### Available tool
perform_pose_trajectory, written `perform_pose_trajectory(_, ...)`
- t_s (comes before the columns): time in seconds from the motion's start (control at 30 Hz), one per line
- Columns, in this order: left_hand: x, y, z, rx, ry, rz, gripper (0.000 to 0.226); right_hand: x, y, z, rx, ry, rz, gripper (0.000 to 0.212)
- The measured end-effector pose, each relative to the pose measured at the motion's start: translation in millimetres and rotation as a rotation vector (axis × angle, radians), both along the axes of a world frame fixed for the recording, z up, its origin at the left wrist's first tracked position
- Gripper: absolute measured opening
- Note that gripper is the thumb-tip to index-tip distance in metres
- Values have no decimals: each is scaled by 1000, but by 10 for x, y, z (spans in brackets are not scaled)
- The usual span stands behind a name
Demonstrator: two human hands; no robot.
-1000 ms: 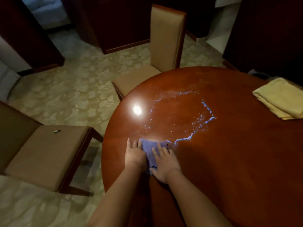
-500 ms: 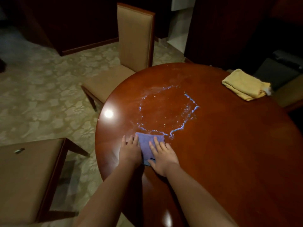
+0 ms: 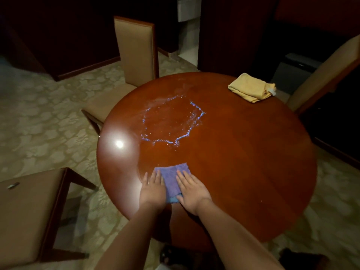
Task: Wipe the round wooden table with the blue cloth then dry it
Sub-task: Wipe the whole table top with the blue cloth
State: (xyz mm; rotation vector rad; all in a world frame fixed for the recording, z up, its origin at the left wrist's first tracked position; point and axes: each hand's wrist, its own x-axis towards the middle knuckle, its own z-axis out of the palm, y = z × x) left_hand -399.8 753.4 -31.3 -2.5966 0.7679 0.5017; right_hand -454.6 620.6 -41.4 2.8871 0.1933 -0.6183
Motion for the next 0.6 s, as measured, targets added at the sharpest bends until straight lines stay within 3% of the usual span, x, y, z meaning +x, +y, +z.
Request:
perform_pose_trajectory(0.3, 40, -72, 65, -4, 105, 45, 70, 143, 18, 145, 107, 77, -31, 67)
perform_pose_trajectory(0.6, 977, -268, 43, 2, 122, -23, 66, 960, -50, 114, 67, 92, -135, 70)
